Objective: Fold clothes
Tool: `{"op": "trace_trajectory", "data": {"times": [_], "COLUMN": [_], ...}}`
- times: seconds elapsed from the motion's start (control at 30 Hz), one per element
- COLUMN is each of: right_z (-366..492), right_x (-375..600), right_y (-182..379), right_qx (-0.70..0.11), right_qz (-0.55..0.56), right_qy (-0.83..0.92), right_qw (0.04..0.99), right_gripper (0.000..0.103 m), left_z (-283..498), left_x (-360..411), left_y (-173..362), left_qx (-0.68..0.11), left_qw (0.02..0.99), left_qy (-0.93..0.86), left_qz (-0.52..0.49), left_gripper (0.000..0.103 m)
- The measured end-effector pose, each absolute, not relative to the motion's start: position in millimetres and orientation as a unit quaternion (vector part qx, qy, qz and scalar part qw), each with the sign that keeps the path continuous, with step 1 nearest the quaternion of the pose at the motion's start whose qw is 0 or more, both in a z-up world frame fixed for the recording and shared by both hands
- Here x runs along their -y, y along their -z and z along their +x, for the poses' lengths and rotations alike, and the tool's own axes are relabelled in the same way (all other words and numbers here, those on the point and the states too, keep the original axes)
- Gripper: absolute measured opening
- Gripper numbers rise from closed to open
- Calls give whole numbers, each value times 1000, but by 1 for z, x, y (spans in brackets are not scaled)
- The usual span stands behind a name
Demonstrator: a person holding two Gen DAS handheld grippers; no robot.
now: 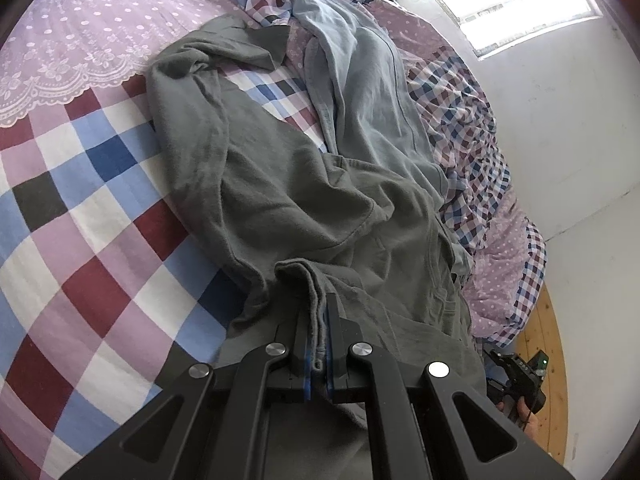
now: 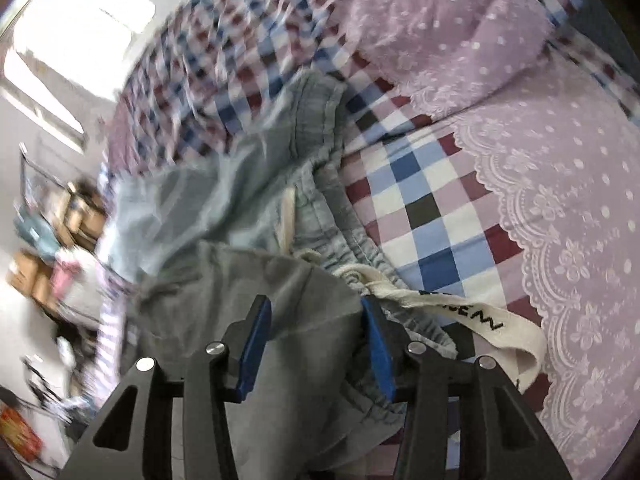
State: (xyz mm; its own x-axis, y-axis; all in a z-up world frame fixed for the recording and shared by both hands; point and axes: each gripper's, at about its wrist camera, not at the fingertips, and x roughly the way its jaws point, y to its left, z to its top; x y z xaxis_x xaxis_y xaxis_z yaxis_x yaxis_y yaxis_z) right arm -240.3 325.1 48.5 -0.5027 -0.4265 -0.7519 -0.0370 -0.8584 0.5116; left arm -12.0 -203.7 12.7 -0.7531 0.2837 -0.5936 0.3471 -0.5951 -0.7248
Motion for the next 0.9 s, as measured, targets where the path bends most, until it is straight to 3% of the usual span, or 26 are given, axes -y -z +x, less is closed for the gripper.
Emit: {"op": "trace_trajectory", "data": {"times": [0.07,0.1,0.33,0.47,0.57,0.77,0.87,0.9], "right_z": [-244,-246,-251,-250,-257,-274,-263,-256], "right_x": [-314,-312,-288,-275,-262,-266,-290,-298], "right_y": [-49,-51,-96,-123,-120,-76,-77,-81], "right_qx": [199,189,73,-23,-96,-150,-88,-58], "right_qz": [491,490,452,426,429,478,485,479], "right_qy": [842,846,885,904,898,860,864,871], "right_qw": [103,96,84,14,-33,-102,-103,-93], "right_gripper": [30,0,0,0,0,0,11,23], "left_z": [-12,-12,-14,-15,-21,-34,-36,-36], "left_x": [203,203,201,197,189,183,180,180], "left_y": [-13,-14,-20,-29,-26,-3,-4,-4], "left_qx": [-448,-447,-436,-423,-397,-372,-360,-357], "left_qw": [18,17,8,-5,3,25,25,24], "left_qy": [823,824,836,849,854,839,840,840], "left_qz": [349,348,333,318,337,397,405,407], "left_gripper": [3,3,3,3,3,3,4,5]}}
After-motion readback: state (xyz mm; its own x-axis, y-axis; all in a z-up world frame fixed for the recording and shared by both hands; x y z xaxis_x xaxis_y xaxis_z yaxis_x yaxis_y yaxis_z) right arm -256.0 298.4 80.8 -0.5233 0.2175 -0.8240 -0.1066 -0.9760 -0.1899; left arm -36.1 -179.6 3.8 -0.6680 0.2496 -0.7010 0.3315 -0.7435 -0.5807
